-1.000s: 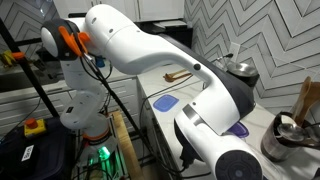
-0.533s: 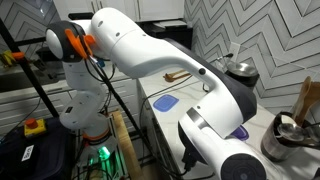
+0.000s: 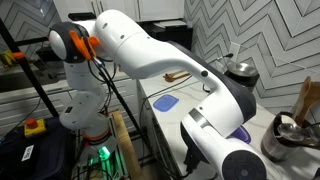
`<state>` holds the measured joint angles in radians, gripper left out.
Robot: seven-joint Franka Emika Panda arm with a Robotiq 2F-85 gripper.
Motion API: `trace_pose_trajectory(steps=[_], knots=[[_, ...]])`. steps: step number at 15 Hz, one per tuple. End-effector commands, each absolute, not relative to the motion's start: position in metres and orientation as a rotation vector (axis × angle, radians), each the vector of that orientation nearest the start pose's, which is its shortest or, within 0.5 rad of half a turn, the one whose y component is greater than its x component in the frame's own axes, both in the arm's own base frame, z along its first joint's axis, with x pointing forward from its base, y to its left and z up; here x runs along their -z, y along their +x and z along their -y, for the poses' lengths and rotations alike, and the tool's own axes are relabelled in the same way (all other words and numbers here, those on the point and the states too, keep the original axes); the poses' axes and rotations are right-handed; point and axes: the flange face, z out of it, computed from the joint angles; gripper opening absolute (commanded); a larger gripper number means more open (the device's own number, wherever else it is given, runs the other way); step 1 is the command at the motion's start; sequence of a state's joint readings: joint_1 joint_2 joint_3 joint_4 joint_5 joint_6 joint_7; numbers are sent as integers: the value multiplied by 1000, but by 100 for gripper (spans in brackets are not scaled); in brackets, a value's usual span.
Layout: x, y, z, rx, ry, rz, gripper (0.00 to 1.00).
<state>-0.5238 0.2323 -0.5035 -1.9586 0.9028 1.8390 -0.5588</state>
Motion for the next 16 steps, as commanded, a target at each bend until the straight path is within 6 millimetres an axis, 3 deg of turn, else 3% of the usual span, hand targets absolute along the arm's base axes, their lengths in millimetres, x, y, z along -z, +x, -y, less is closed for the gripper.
trace_pose_trajectory(steps=[1, 6, 11, 16], knots=[[-363, 363, 457, 374, -2234, -1026, 7], [-362, 369, 447, 320, -2268, -979, 4], [-370, 361, 443, 210, -2313, -992, 4], [-390, 358, 447, 284, -2258, -1033, 4]])
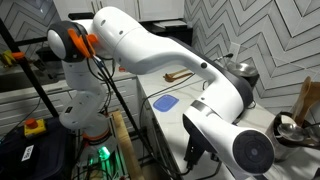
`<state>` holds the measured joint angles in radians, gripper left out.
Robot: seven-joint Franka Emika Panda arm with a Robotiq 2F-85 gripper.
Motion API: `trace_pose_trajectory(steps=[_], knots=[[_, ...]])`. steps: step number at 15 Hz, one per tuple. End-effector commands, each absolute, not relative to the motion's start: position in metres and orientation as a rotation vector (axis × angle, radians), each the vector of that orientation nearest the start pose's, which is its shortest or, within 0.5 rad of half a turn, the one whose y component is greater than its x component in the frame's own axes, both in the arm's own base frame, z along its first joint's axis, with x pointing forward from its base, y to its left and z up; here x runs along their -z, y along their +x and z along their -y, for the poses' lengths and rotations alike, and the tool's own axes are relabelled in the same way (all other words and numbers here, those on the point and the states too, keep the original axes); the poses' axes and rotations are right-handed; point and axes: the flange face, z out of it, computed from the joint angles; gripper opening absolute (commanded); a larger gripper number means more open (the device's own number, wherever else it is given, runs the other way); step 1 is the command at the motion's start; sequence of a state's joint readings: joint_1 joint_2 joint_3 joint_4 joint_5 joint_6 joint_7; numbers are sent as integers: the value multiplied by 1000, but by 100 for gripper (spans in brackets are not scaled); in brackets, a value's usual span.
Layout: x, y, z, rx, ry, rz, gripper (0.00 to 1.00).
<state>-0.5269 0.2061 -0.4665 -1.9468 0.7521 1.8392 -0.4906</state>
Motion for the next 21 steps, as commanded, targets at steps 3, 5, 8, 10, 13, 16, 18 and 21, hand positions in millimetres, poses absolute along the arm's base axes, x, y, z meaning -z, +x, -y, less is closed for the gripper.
trace_pose_trajectory(steps=[3, 5, 8, 10, 13, 16, 18, 21], knots=[[-398, 355, 446, 294, -2208, -1050, 4], [-400, 353, 444, 284, -2152, -1068, 4], [-402, 349, 438, 267, -2072, -1103, 4], [-401, 346, 435, 272, -2043, -1131, 4], [-395, 342, 427, 268, -2018, -1144, 4], [-380, 337, 420, 243, -2016, -1145, 4], [-373, 335, 422, 258, -2013, -1154, 4], [-370, 336, 420, 316, -1991, -1133, 4]])
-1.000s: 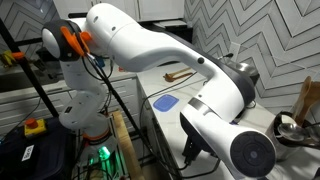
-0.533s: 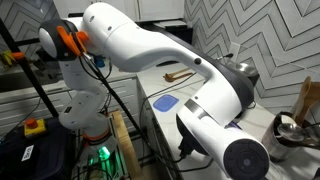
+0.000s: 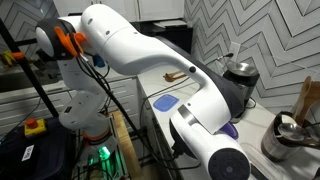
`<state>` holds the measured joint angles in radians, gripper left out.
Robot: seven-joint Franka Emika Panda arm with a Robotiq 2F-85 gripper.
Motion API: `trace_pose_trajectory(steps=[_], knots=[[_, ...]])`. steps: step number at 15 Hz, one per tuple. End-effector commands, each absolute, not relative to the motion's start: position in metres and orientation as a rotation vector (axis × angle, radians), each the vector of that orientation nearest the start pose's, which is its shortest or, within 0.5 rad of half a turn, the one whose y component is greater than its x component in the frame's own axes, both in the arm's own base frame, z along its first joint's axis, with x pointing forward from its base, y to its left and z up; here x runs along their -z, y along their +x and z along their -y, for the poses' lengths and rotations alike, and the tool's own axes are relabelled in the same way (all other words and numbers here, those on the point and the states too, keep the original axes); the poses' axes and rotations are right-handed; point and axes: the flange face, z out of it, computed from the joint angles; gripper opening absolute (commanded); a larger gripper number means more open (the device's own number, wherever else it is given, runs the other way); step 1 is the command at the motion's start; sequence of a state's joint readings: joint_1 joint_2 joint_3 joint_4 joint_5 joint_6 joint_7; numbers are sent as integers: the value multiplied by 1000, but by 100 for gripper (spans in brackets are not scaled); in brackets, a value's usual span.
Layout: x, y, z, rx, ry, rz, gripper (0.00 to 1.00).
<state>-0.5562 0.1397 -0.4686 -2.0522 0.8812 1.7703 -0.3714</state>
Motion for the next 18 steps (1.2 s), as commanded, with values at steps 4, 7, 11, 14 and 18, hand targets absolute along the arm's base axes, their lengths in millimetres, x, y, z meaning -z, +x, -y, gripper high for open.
trace_pose_trajectory(steps=[4, 7, 11, 14, 18], knots=[[-367, 334, 424, 337, -2013, -1125, 4], [-365, 330, 425, 319, -2047, -1110, 4], [-364, 327, 430, 324, -2086, -1121, 4], [-365, 326, 433, 323, -2119, -1130, 9], [-365, 327, 436, 323, -2161, -1143, 17]])
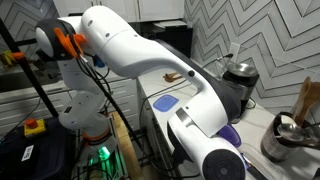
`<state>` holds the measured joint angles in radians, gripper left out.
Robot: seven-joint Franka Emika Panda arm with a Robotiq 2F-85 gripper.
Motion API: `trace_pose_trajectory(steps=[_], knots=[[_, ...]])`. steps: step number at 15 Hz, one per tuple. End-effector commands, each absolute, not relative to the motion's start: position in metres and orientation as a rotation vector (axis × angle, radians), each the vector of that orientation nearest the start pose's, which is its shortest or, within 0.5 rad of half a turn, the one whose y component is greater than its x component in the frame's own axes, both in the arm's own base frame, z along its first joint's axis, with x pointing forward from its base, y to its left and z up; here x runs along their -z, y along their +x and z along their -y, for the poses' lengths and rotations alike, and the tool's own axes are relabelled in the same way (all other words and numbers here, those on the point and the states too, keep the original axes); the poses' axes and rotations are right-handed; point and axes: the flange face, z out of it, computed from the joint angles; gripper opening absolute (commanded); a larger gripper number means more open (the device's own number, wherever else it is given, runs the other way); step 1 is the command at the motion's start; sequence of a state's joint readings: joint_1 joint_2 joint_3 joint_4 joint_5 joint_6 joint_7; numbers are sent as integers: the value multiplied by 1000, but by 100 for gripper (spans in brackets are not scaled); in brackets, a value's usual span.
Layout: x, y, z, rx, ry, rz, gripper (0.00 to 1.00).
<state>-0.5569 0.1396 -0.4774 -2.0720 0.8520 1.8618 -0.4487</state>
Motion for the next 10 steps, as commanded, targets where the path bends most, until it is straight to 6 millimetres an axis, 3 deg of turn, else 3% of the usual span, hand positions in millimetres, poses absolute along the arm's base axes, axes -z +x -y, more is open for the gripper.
trace_pose_trajectory(steps=[1, 2, 3, 5, 10], knots=[[-365, 327, 436, 319, -2172, -1144, 22], [-365, 327, 437, 316, -2181, -1145, 22], [-366, 327, 438, 318, -2190, -1146, 44], [-369, 328, 439, 323, -2206, -1149, 48], [-374, 328, 442, 325, -2249, -1148, 85]])
